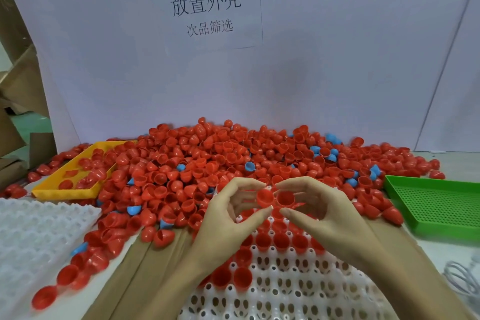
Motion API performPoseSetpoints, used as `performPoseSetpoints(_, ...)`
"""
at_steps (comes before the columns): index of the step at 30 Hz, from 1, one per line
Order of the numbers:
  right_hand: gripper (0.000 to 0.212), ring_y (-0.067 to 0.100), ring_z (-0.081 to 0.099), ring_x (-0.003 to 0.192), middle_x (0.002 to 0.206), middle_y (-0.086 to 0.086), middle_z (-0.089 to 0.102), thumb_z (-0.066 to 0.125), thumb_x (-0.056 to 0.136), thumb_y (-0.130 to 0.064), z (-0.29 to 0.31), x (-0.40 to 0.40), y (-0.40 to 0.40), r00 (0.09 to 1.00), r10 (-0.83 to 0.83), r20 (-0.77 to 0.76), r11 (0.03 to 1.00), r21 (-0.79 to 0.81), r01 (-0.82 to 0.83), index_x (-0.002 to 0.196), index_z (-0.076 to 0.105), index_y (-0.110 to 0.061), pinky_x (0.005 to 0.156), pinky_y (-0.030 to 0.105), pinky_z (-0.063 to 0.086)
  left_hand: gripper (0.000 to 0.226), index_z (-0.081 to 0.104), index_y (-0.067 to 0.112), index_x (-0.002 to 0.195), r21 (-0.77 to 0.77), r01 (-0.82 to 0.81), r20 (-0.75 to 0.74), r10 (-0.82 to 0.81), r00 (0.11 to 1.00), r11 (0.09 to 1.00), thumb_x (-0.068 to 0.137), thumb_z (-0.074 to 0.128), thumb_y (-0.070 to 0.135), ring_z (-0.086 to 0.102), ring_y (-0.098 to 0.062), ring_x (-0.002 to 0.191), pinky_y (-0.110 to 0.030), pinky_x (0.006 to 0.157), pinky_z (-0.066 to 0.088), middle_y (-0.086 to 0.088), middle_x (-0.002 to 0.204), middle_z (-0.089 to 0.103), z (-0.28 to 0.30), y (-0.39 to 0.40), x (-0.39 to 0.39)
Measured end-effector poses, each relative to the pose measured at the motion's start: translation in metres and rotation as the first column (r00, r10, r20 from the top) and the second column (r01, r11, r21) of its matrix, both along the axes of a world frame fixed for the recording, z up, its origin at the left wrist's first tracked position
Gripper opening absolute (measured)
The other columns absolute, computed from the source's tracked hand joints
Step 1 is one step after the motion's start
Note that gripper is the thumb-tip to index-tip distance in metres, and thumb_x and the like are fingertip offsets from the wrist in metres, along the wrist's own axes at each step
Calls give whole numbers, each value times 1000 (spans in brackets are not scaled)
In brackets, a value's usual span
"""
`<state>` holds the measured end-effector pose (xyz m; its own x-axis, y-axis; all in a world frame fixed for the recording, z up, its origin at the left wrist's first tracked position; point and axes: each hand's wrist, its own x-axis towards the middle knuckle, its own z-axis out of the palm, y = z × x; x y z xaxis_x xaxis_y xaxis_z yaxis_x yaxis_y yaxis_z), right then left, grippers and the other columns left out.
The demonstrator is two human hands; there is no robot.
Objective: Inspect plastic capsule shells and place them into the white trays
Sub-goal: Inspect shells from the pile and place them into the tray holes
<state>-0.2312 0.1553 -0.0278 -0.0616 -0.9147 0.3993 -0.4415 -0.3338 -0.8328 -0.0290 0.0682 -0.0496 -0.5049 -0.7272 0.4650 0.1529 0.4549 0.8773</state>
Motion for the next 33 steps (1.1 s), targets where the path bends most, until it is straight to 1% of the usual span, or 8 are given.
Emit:
performPoseSetpoints(5, 37, 21, 75, 107, 113, -2, 77, 83, 88, -9, -2, 1, 0, 998, 47, 49, 998, -48, -45, 121, 73, -24, 91, 30, 61, 35, 71, 14, 121, 54, 4, -57, -1, 998, 999, 89, 82, 8, 73, -21, 112, -24, 93, 57, -3, 118, 75, 0, 4, -1)
performPoseSetpoints(10, 39, 14, 73, 115, 120, -8, 77, 80, 89, -21, -2, 0, 0, 989, 98, 115, 995, -11, -97, 128, 72, -24, 96, 25, 59, 39, 72, 24, 127, 22, -18, -70, 19, 997, 1000, 91, 80, 9, 73, -22, 116, -26, 98, 57, -1, 121, 76, 0, 1, 3)
performPoseSetpoints(17, 34, 19, 73, 115, 120, -1, 77, 80, 90, -15, -3, -1, -1, 986, 111, 125, 994, 6, -113, 123, 74, -20, 99, 30, 59, 37, 73, 21, 125, -1, -8, -70, 8, 998, 1000, 92, 79, 5, 72, -25, 117, -30, 100, 57, -4, 122, 76, 1, 1, 4)
performPoseSetpoints(23, 35, 25, 75, 102, 111, 4, 76, 83, 88, -25, -2, 2, 0, 988, 86, 125, 996, 7, -88, 121, 73, -29, 89, 37, 63, 32, 71, 17, 124, 22, -9, -21, 9, 1000, 1000, 94, 77, 7, 71, -23, 118, -30, 101, 56, -2, 122, 75, 0, 1, 3)
performPoseSetpoints(25, 33, 25, 76, 95, 101, 6, 75, 78, 92, -27, -2, 3, 1, 991, 72, 111, 997, 3, -73, 124, 71, -31, 84, 36, 64, 24, 71, 17, 121, 46, -16, 19, 15, 1000, 999, 97, 73, 16, 73, -20, 112, -28, 97, 57, -2, 116, 76, 0, 2, 4)
performPoseSetpoints(27, 32, 24, 76, 87, 94, 6, 75, 74, 95, -28, -2, 4, 1, 993, 60, 103, 998, 9, -62, 127, 69, -31, 79, 31, 62, 14, 73, 16, 110, 63, -14, 55, 11, 998, 998, 100, 67, 25, 74, -13, 94, -22, 86, 57, -2, 99, 76, 1, 4, 4)
performPoseSetpoints(29, 34, 23, 76, 84, 92, 6, 75, 73, 95, -30, -1, 5, 2, 992, 62, 114, 997, 28, -66, 128, 67, -29, 78, 29, 61, 22, 73, 14, 97, 83, -15, 96, 7, 995, 996, 104, 60, 31, 70, -14, 78, -20, 77, 55, -3, 84, 73, 2, 4, 3)
performPoseSetpoints(33, 31, 21, 76, 86, 92, 4, 76, 76, 93, -28, -1, 6, 2, 993, 49, 106, 996, 65, -56, 123, 67, -24, 80, 30, 61, 38, 69, 7, 98, 141, 31, 142, -52, 989, 989, 108, 49, 37, 68, -22, 72, -29, 71, 56, -10, 85, 74, 0, 4, 2)
